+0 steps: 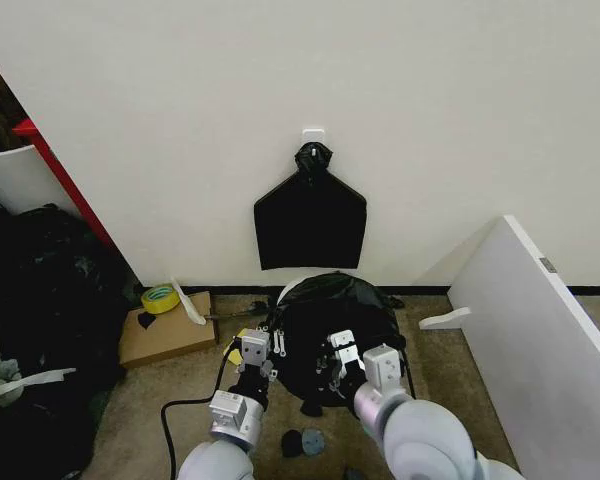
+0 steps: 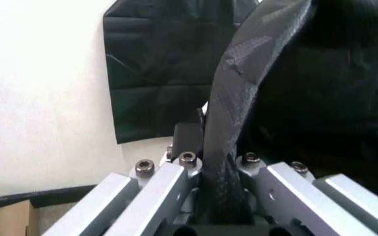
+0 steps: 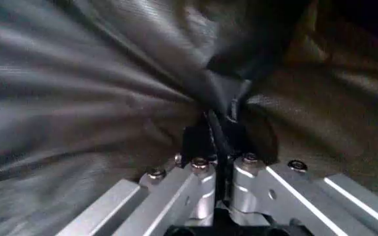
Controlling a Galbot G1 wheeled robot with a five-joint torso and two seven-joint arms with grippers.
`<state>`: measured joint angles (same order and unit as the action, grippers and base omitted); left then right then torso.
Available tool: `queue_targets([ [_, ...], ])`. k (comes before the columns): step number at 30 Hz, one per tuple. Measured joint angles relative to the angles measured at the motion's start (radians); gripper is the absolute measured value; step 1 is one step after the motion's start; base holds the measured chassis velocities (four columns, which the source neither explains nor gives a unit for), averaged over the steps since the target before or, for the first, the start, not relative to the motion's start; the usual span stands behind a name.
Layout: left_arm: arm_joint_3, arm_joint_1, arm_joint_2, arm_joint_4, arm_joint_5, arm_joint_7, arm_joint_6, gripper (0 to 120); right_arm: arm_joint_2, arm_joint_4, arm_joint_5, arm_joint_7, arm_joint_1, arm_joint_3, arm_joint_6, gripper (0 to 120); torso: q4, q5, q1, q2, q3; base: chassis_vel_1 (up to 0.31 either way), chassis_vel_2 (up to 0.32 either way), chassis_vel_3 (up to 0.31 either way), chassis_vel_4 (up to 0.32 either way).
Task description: Place the garbage bag over the trash bin.
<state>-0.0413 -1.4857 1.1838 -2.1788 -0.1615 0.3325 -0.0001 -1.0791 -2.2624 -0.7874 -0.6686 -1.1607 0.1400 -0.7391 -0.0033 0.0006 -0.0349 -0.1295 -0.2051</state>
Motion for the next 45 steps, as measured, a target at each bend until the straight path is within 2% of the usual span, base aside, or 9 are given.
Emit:
queue_targets([
  [14,-0.002,-0.042,-0.009,-0.015,0.018,-0.013,-0.009,1,-0.075,0.172,0.102,-0.007,0.116,0.073,0.007,0,0.0001,0.0001,0.000,0.000,0.000,0.000,0.000,0.000,0.000],
  [20,-0.002,-0.035,-0.008,-0.016,0.018,-0.014,-0.010,1,-0.067,0.207,0.132,-0.003,0.121,0.067,0.010,0,0.0001,0.0001,0.000,0.000,0.000,0.000,0.000,0.000,0.000],
  [25,-0.003,-0.026,-0.005,-0.008,0.015,-0.012,-0.010,1,-0.051,0.195,0.145,0.005,0.107,0.074,0.010,0,-0.0001,0.0001,0.000,0.000,0.000,0.000,0.000,0.000,0.000],
  [29,-0.008,-0.018,-0.004,0.001,0.001,-0.008,-0.003,1,-0.044,0.102,0.236,0.071,0.071,0.069,0.009,0,0.0001,0.0003,0.000,0.000,0.000,0.000,0.000,0.000,0.000],
  [35,-0.012,-0.015,-0.004,0.001,-0.019,0.005,0.009,1,0.003,0.011,0.253,0.113,0.026,0.023,0.009,0,-0.0003,0.0001,0.000,0.000,0.000,0.000,0.000,0.000,0.000],
  [45,0.003,-0.064,0.007,-0.042,-0.006,-0.010,-0.004,1,-0.053,0.125,0.305,0.107,0.047,0.051,0.015,0,0.0001,0.0003,0.000,0.000,0.000,0.000,0.000,0.000,0.000],
])
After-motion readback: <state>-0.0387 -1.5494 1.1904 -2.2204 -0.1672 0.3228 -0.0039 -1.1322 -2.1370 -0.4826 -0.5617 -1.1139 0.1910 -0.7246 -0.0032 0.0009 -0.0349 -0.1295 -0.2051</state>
